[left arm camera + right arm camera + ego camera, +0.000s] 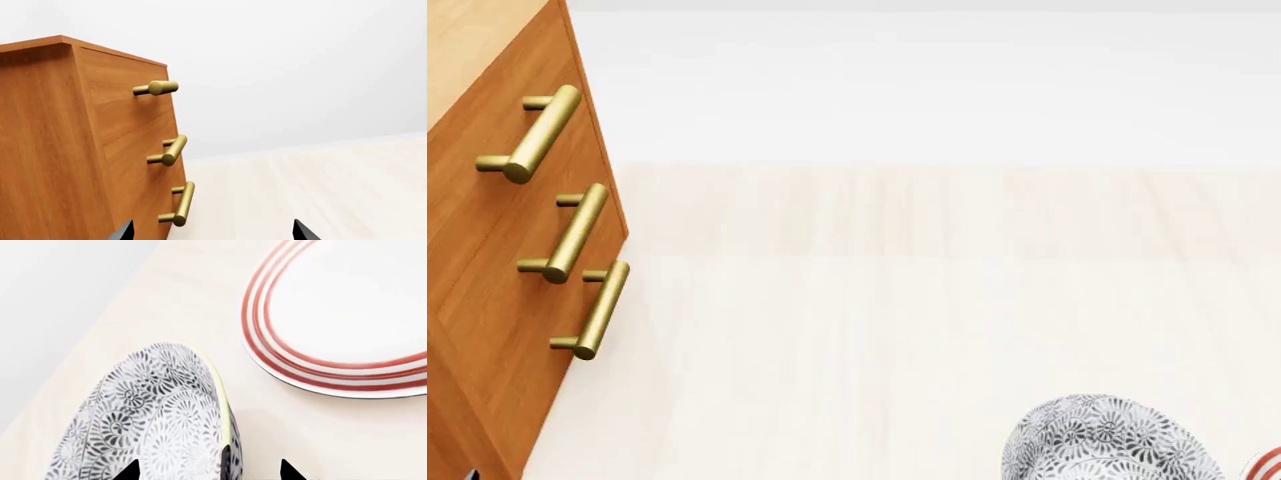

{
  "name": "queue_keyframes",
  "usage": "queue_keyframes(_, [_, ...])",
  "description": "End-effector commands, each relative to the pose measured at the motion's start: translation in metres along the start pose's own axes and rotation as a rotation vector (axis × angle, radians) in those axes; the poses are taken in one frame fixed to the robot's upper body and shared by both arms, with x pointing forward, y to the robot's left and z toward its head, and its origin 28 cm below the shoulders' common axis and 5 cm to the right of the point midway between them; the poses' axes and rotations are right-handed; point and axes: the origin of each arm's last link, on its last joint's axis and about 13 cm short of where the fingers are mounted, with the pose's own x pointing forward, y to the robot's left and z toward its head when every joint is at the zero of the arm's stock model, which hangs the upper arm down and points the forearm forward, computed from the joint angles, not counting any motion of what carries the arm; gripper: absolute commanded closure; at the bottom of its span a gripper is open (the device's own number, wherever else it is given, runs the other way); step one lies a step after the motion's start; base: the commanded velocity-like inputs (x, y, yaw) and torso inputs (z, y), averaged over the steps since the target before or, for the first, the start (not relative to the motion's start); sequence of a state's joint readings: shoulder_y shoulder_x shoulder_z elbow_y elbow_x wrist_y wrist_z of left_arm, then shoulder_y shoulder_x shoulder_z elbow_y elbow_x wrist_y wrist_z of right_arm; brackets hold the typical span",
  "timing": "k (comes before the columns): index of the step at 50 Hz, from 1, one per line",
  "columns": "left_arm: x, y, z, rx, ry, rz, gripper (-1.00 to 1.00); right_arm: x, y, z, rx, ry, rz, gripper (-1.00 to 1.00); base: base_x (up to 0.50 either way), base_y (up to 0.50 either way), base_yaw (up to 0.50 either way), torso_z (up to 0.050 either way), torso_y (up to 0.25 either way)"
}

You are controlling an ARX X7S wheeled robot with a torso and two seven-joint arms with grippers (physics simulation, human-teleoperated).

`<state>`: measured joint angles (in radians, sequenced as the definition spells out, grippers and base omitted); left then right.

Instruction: Put the bowl on top of the cabinet.

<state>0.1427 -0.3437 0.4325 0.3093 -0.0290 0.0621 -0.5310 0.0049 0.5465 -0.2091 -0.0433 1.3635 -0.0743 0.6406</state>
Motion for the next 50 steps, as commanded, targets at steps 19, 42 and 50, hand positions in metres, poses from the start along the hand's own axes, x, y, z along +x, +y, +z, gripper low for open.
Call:
queue_keyframes(19, [0.0, 0.0, 0.0, -0.002, -0.001, -0.002, -1.0, 0.016, 0.001, -0.004, -0.012, 0.063, -0.019, -1.0, 0.0, 0.0, 0.0, 0.0, 0.0])
queue_keyframes(42, [-0.001, 0.0, 0.0, -0.001, -0.003, -0.002, -1.0, 0.016, 0.001, -0.004, -0.008, 0.066, -0.031, 1.0, 0.0, 0.0, 0.0, 0.0, 0.0])
queue_keyframes(50, [-0.001, 0.0, 0.0, -0.001, -0.003, -0.002, -1.0, 0.015, 0.001, -0.004, -0.004, 0.061, -0.035, 1.0, 0.0, 0.0, 0.0, 0.0, 0.0])
